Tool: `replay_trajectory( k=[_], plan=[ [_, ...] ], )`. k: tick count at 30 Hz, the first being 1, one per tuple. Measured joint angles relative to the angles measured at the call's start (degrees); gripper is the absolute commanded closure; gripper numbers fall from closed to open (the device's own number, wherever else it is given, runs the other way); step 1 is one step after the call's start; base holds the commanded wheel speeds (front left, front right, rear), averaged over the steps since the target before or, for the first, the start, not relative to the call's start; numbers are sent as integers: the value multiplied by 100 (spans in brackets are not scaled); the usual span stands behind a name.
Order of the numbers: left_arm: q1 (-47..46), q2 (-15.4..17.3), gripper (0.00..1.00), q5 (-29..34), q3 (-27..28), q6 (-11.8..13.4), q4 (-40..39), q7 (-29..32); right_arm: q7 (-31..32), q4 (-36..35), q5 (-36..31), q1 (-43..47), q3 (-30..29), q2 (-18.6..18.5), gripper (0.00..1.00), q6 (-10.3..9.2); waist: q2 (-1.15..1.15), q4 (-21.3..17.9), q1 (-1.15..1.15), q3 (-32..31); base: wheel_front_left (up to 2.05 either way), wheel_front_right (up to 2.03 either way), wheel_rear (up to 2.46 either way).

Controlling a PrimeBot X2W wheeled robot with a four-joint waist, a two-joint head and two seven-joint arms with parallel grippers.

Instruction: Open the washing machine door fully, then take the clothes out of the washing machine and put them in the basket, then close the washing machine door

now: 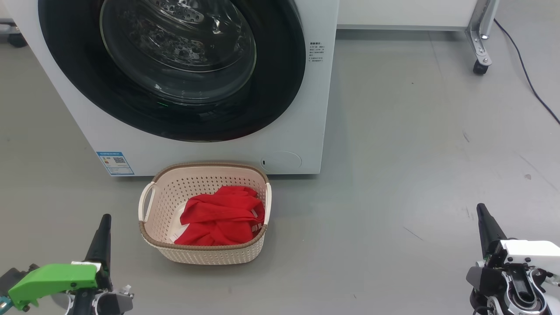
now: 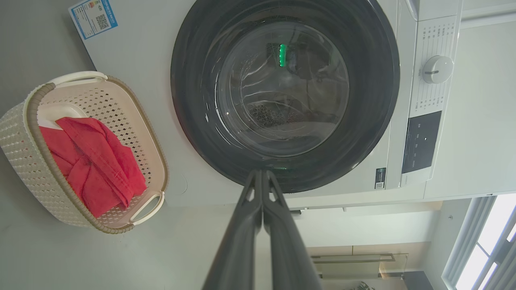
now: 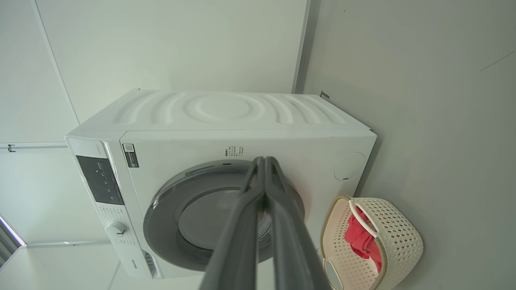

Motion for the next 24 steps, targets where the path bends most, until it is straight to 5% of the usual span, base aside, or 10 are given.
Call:
replay_trajectory(
  k=[24],
  plan=[
    [0,0,100,1,11,0,8,15,1,0,0,-2,-14,1,100,0,0,0,0,0,0,0,0]
  ],
)
